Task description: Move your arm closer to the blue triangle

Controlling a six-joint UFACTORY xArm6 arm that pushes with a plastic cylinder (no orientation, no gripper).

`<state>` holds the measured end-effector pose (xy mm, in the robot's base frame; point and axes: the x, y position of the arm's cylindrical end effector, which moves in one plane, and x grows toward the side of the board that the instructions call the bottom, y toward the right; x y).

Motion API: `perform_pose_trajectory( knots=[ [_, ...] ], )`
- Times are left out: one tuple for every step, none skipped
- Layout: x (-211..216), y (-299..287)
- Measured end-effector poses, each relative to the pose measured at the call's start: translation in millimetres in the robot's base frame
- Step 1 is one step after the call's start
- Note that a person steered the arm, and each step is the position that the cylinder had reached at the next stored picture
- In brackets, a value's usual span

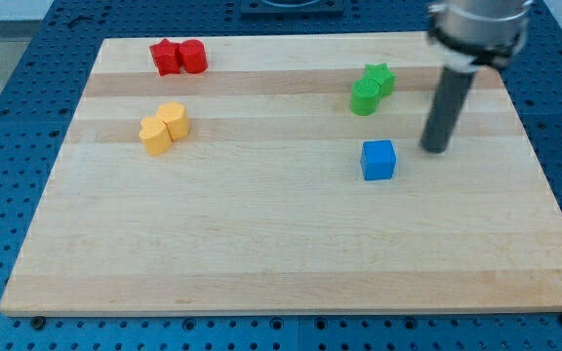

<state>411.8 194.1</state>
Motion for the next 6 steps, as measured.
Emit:
perform_pose_trajectory(
  knots=[
    [-41, 59],
    [-100, 78],
    [-155, 72],
    [-153, 36],
    [-121, 23],
    [-96, 29]
  ],
)
